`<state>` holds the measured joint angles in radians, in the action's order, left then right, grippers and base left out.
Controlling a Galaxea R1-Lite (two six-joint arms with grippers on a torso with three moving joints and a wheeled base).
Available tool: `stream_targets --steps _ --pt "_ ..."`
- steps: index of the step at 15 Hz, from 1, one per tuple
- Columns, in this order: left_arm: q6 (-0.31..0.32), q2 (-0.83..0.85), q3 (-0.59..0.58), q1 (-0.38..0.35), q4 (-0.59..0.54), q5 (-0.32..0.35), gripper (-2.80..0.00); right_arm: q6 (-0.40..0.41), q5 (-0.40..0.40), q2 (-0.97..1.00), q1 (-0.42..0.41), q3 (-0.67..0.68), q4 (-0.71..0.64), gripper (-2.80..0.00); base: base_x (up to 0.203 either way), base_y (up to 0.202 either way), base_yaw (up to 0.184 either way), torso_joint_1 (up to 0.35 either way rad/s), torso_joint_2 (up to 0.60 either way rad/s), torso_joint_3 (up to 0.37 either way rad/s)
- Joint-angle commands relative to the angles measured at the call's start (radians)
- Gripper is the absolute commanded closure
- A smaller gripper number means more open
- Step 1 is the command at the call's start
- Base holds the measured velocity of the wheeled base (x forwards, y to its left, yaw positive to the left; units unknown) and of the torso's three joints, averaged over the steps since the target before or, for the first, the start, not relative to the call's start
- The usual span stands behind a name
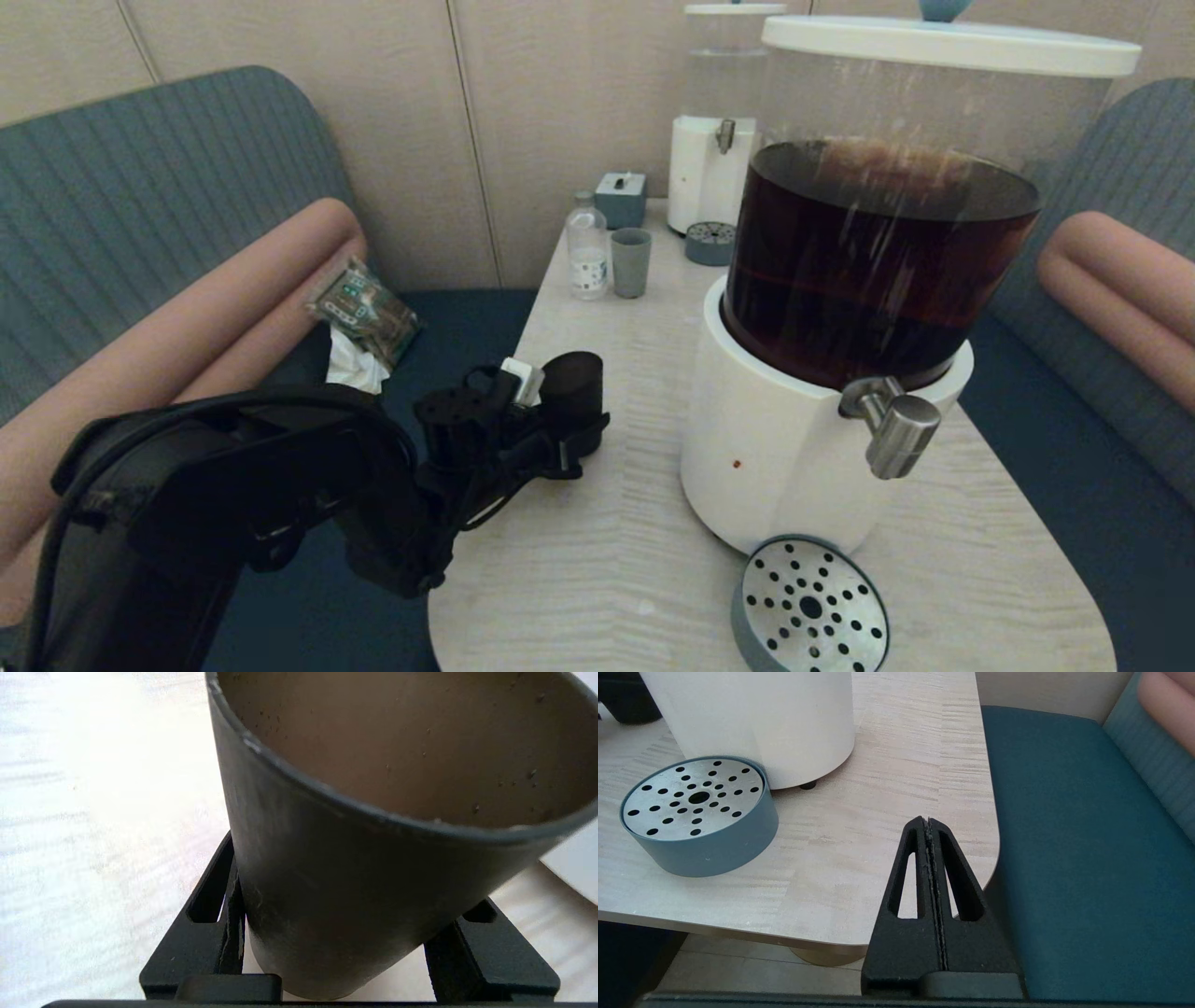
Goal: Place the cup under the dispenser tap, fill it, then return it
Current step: Place the cup next to the water dispenser
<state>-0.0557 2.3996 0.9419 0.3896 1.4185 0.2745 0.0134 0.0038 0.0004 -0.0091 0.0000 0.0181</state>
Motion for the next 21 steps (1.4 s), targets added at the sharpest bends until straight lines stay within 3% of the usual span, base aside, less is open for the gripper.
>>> stream_targets --steps 1,7,8,9,16,21 --pt "-0.001 0.031 0.003 0.0 0.002 0.002 0.0 0.0 0.001 -0.002 0.0 0.006 0.0 0.0 0.0 0.0 0.0 0.0 0.0 0.0" --pt "0.001 0.028 -0.002 0.0 0.002 0.002 0.0 0.0 0.001 -0.002 0.0 0.006 0.0 0.0 0.0 0.0 0.0 0.0 0.0 0.0" --pt "0.001 0.027 -0.003 0.0 0.002 0.002 -2.31 0.0 0.001 -0.002 0.0 0.006 0.0 0.0 0.0 0.0 0.0 0.0 0.0 0.0" --pt "0.001 0.024 -0.006 0.0 0.002 0.002 -2.8 0.0 0.001 -0.002 0.0 0.006 0.0 0.0 0.0 0.0 0.0 0.0 0.0 0.0" --pt "-0.001 -0.012 -0.04 0.0 0.016 0.002 -2.8 0.0 0.001 -0.002 0.0 0.006 0.0 0.0 0.0 0.0 0.0 0.0 0.0 0.0" --pt "0.003 -0.113 -0.155 0.0 0.016 0.005 -2.8 0.0 0.001 -0.002 0.0 0.006 0.0 0.0 0.0 0.0 0.0 0.0 0.0 0.0"
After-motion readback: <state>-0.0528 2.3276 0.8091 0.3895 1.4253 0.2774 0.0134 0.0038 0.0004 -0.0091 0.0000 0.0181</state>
